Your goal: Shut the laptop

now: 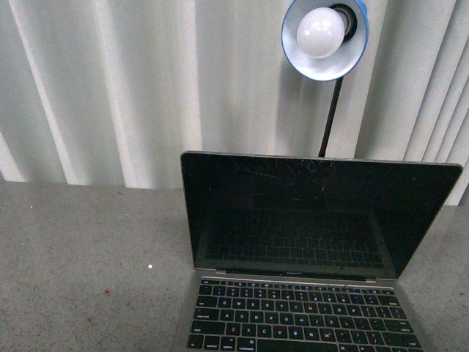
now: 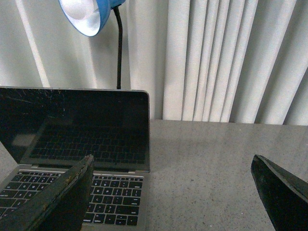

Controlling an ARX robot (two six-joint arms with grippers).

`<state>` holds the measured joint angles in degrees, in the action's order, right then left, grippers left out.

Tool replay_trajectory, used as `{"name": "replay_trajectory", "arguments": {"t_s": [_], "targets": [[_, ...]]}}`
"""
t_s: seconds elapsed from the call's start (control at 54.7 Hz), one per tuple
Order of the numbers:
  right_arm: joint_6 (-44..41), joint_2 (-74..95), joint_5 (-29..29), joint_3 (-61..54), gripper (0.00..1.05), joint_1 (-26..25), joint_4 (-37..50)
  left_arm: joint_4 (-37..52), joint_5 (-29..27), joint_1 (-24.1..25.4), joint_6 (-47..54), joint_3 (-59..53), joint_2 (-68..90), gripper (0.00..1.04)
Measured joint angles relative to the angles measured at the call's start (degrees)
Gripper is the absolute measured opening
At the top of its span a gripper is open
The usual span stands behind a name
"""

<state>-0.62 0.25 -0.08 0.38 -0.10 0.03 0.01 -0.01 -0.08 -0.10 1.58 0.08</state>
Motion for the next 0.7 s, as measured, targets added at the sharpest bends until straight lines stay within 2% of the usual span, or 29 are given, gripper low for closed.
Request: {"name": "replay_trajectory", "arguments": {"t_s": [0.64,0.659,0.695], "targets": [[0.0,0.0,0.0,0.0,0.97,0.0,0.0,0.0,0.0,0.0,0.0,0.0,0.0,0.98],[0.0,0.0,0.6,0.0,0.97,0.1,0.0,0.0,0.0,0.0,0.0,0.0,0.0,0.98],[0.6,1.7,9.2,0.0,0.97,2.8,2.1,-0.7,-1.6,-0.5,-1.0,0.2,0.5,0.98]]}}
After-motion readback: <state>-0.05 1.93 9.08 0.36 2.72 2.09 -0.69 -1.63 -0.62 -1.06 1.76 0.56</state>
